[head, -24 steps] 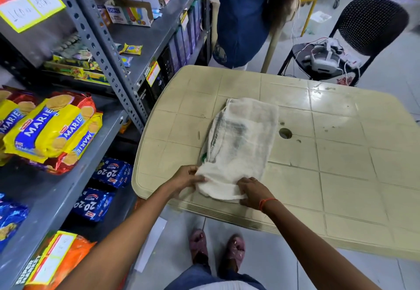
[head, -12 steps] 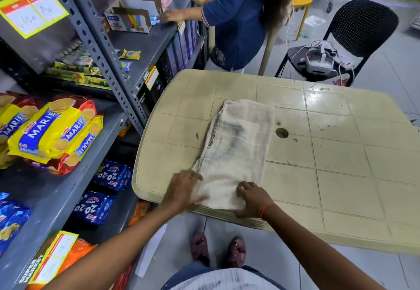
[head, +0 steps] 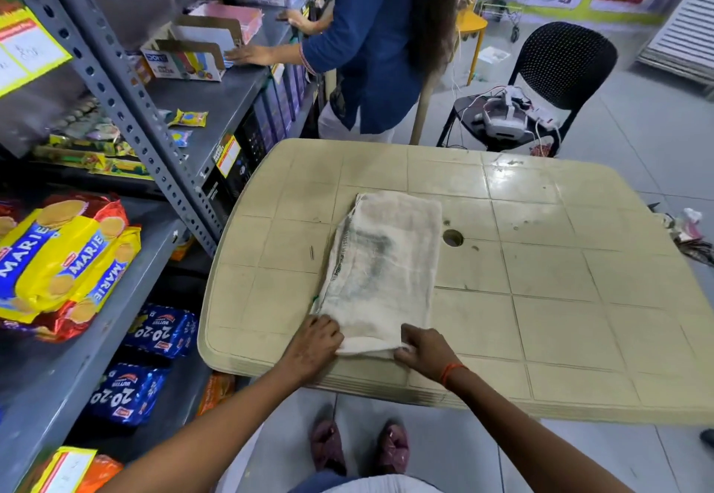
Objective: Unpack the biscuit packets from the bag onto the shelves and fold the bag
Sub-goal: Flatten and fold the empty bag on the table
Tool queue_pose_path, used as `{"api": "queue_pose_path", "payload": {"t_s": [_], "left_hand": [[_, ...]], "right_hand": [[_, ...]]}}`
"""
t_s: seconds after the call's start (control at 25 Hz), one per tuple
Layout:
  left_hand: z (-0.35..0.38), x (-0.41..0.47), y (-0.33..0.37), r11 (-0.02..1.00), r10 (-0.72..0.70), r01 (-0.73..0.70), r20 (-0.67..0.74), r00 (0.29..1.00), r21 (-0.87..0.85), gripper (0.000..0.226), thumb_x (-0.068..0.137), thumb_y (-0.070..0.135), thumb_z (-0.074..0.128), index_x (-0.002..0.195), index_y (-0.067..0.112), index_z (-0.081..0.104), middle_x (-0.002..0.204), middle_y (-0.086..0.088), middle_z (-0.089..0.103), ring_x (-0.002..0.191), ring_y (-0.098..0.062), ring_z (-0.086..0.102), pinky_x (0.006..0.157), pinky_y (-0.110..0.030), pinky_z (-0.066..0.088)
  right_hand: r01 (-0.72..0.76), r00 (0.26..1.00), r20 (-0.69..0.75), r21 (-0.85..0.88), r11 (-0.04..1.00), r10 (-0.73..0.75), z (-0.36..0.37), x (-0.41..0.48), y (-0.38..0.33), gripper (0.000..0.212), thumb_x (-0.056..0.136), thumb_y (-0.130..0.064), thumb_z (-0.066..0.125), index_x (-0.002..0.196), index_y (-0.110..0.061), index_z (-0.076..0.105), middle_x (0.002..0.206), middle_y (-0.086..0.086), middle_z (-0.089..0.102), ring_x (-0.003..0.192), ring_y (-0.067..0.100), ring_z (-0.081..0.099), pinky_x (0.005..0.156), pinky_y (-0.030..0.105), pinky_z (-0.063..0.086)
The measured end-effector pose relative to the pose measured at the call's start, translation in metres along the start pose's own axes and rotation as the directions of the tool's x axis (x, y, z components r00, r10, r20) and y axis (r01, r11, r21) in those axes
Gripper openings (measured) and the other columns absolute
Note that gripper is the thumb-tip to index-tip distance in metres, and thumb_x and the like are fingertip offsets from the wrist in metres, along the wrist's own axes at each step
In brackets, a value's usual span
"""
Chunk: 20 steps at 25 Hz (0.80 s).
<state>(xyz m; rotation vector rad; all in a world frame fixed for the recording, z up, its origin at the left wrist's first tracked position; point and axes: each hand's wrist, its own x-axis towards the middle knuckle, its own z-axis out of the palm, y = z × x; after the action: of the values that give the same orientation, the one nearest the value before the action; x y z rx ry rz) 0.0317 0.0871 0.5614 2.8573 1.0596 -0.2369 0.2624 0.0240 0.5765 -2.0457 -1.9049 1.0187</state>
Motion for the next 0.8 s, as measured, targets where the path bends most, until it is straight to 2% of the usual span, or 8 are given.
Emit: {"api": "queue_pose_path", "payload": {"t_s": [0.08, 0.16, 0.28, 0.36, 0.44, 0.52, 0.64, 0.8], "left_hand": [[-0.010, 0.003, -0.009, 0.999, -0.050, 0.050, 0.019, 0.999, -0.022, 0.038, 0.052, 0.044, 0.081, 0.079, 0.020, 0.071, 0.083, 0.004, 0.072, 0.082, -0.016, 0.068, 0.071, -0.021, 0.051], [-0.018, 0.009, -0.018, 0.994, -0.078, 0.083, 0.075, 0.994, -0.077, 0.035, 0.082, 0.037, 0.061, 0.109, 0.014, 0.060, 0.112, -0.006, 0.066, 0.107, -0.024, 0.060, 0.087, -0.032, 0.045], [-0.030, 0.018, -0.020, 0.966, -0.139, 0.158, 0.105, 0.985, -0.206, 0.025, 0.090, 0.028, 0.047, 0.108, 0.011, 0.053, 0.113, -0.013, 0.065, 0.103, -0.031, 0.059, 0.079, -0.036, 0.043], [-0.038, 0.022, -0.018, 0.941, -0.160, 0.191, 0.131, 0.978, -0.280, 0.021, 0.091, 0.025, 0.043, 0.102, 0.010, 0.051, 0.106, -0.017, 0.066, 0.095, -0.034, 0.061, 0.070, -0.036, 0.042], [-0.040, 0.022, -0.017, 0.922, -0.142, 0.199, 0.190, 0.971, -0.332, 0.020, 0.091, 0.023, 0.041, 0.101, 0.008, 0.050, 0.104, -0.020, 0.064, 0.093, -0.035, 0.060, 0.069, -0.036, 0.043], [-0.041, 0.018, -0.016, 0.896, -0.081, 0.193, 0.280, 0.957, -0.400, 0.022, 0.092, 0.026, 0.043, 0.101, 0.007, 0.051, 0.099, -0.019, 0.064, 0.090, -0.032, 0.060, 0.068, -0.035, 0.041], [-0.050, 0.011, -0.014, 0.850, 0.058, 0.226, 0.510, 0.858, -0.475, 0.039, 0.085, 0.042, 0.061, 0.103, 0.008, 0.058, 0.090, -0.006, 0.058, 0.080, -0.018, 0.052, 0.064, -0.027, 0.036], [-0.079, 0.029, -0.033, 0.880, 0.174, 0.206, 0.694, 0.699, -0.428, 0.018, 0.079, 0.019, 0.071, 0.089, 0.006, 0.062, 0.064, 0.003, 0.047, 0.063, -0.015, 0.044, 0.052, -0.026, 0.031]], "right_hand": [[-0.005, 1.000, -0.028, 0.001, 1.000, 0.005, -0.009, 0.003, 0.002, 0.012, 0.078, -0.014, 0.058, 0.088, -0.018, 0.052, 0.079, 0.018, 0.066, 0.072, 0.034, 0.059, 0.062, 0.026, 0.033], [-0.008, 0.997, -0.076, 0.010, 1.000, 0.008, -0.013, 0.008, 0.007, 0.023, 0.083, -0.005, 0.052, 0.105, -0.009, 0.054, 0.087, 0.020, 0.068, 0.080, 0.036, 0.062, 0.063, 0.029, 0.034], [0.071, 0.987, -0.143, 0.009, 0.997, -0.069, -0.021, 0.006, 0.001, 0.023, 0.090, -0.022, 0.047, 0.106, -0.009, 0.058, 0.092, 0.018, 0.069, 0.089, 0.036, 0.063, 0.069, 0.033, 0.040], [0.144, 0.989, -0.034, -0.049, 0.988, -0.146, -0.027, 0.002, -0.010, 0.049, 0.080, -0.050, 0.050, 0.114, -0.014, 0.056, 0.105, 0.009, 0.067, 0.098, 0.029, 0.062, 0.077, 0.033, 0.044], [0.209, 0.972, 0.169, -0.295, 0.932, -0.164, -0.022, 0.001, -0.017, 0.069, 0.073, -0.059, 0.055, 0.126, -0.015, 0.049, 0.118, 0.007, 0.062, 0.106, 0.027, 0.058, 0.086, 0.036, 0.048], [0.198, 0.955, 0.284, -0.403, 0.893, -0.083, -0.020, 0.002, -0.021, 0.047, 0.084, -0.042, 0.057, 0.117, -0.009, 0.054, 0.116, 0.016, 0.063, 0.107, 0.032, 0.059, 0.085, 0.037, 0.047], [0.095, 0.884, 0.466, -0.265, 0.960, 0.041, -0.035, 0.010, -0.018, 0.036, 0.082, -0.029, 0.068, 0.102, 0.000, 0.064, 0.096, 0.017, 0.066, 0.090, 0.026, 0.062, 0.073, 0.032, 0.046], [-0.003, 0.774, 0.621, -0.186, 0.983, 0.120, -0.072, 0.032, -0.022, 0.031, 0.079, -0.020, 0.073, 0.103, -0.002, 0.067, 0.082, 0.005, 0.059, 0.074, 0.018, 0.057, 0.055, 0.027, 0.049]]}}
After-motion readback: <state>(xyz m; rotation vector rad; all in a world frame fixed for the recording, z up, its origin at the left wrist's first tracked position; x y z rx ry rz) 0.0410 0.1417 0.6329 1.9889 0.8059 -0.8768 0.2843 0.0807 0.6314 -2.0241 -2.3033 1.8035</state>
